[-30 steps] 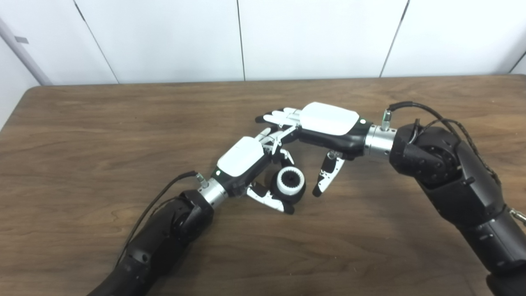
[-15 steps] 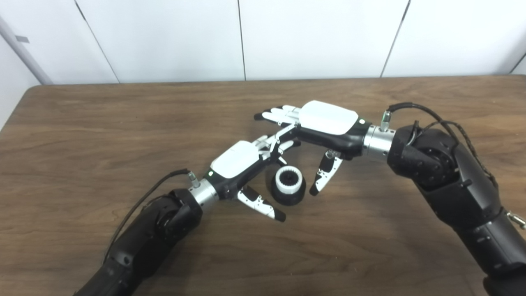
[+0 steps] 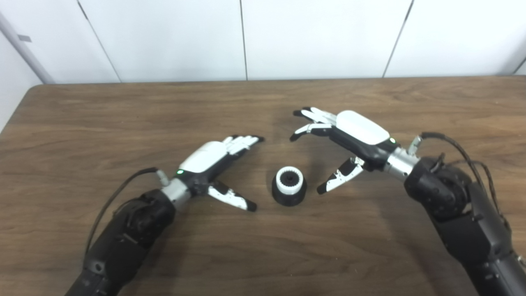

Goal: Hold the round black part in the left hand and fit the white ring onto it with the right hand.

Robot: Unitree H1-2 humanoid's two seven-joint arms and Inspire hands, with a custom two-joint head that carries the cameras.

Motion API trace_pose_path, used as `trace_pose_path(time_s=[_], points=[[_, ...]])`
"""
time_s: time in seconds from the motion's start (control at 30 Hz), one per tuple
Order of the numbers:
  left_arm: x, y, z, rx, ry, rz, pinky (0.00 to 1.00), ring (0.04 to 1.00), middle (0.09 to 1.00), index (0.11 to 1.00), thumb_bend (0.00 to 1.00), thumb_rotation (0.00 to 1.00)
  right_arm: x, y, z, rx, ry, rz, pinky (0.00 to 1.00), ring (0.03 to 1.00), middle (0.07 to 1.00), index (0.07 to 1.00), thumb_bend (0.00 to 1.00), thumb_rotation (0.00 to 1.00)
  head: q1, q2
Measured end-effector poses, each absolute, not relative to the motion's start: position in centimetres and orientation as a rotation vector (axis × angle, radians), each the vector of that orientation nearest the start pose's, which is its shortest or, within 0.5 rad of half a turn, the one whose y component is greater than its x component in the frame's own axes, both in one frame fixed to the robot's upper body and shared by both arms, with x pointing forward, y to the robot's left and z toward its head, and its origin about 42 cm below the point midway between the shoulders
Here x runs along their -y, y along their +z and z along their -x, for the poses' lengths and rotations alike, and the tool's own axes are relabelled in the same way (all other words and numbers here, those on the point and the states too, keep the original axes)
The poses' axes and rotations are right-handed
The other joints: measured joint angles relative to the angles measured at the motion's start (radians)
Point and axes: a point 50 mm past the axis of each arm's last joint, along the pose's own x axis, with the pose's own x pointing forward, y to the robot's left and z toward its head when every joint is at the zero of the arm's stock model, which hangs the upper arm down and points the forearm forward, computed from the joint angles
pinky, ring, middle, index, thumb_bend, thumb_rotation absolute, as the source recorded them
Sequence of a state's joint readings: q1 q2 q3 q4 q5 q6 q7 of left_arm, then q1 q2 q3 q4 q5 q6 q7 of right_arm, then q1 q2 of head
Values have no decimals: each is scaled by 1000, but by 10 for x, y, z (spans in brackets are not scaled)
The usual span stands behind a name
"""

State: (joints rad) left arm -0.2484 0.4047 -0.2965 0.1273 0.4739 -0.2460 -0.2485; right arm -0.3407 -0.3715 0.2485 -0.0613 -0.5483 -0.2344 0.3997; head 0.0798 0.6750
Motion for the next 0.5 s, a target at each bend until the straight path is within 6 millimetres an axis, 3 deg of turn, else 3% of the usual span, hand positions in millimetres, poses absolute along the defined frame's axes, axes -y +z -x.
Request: trace_pose_path(time_s=[0.13,0.27,0.37,0.5], points=[[-252,130,-342,224,-561,-871,1000,1000,1000,1000,1000,521,212,194,-358,442,599,1022,812,955,980,895,433,487,3,-11],[-254,128,-338,216,-525,-807,1000,1000,1000,1000,1000,526,210,190,-355,438,560,997,793,933,965,908,333,726,-3,-15],[-251,126,-333,196,-480,-724,1000,1000,1000,1000,1000,546,215,182,-350,403,505,950,791,916,947,911,302,808,-8,-15],[-246,124,-331,180,-409,-649,926,1000,1000,1000,1000,635,224,171,-342,354,417,841,806,915,933,915,269,800,-12,-23]])
